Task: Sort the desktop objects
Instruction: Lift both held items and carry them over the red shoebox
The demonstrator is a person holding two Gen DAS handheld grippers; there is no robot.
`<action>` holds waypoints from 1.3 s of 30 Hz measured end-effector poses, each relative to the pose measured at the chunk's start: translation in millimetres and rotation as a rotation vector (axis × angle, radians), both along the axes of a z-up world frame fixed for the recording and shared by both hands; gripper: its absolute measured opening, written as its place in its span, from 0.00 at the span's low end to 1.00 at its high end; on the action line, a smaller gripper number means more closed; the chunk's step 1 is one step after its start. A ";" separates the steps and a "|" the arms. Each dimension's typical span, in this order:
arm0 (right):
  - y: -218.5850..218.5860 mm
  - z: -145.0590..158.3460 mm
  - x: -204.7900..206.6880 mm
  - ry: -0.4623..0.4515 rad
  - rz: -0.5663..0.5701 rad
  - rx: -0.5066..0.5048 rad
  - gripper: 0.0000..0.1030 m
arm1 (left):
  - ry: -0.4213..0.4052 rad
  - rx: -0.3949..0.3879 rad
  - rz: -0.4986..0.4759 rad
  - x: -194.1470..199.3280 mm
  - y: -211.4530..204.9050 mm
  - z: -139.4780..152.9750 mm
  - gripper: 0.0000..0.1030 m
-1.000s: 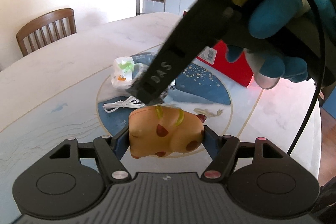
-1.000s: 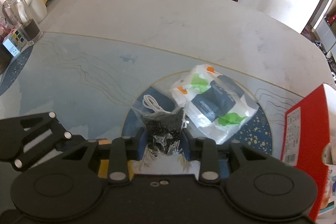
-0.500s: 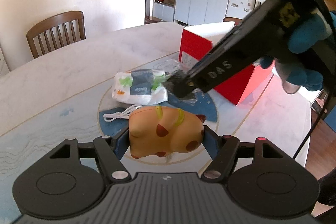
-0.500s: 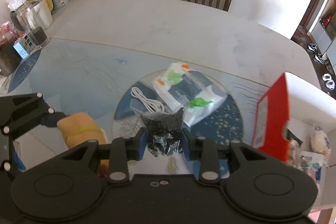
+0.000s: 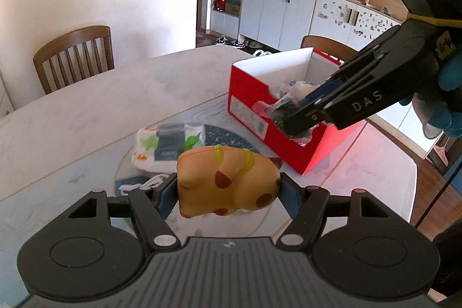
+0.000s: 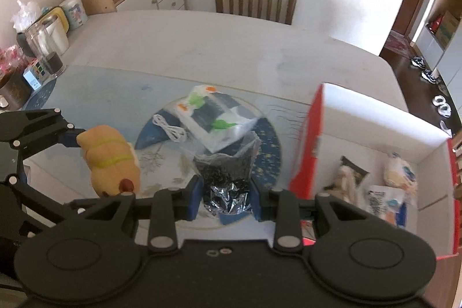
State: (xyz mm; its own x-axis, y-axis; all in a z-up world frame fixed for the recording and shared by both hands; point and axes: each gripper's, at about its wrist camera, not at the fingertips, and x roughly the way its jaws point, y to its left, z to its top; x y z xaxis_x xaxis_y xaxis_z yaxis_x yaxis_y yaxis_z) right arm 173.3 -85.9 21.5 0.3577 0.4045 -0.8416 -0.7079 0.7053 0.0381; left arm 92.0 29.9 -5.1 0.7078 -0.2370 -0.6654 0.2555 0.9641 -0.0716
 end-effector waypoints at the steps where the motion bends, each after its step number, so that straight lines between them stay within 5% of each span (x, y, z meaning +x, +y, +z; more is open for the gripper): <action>1: -5.9 1.4 1.8 -0.002 -0.005 0.002 0.32 | 0.000 0.000 -0.001 1.8 -3.3 1.1 0.69; 39: -177.8 -0.2 89.9 -0.023 -0.161 0.006 0.32 | -0.013 0.043 -0.108 91.8 -142.7 29.8 0.69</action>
State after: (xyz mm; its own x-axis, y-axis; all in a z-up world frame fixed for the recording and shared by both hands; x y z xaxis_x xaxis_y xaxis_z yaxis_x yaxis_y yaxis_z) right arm 263.2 -263.7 21.3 0.4378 0.3458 -0.8299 -0.5866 0.8094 0.0278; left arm 183.8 -112.8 24.7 0.6882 -0.2837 -0.6677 0.3590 0.9330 -0.0263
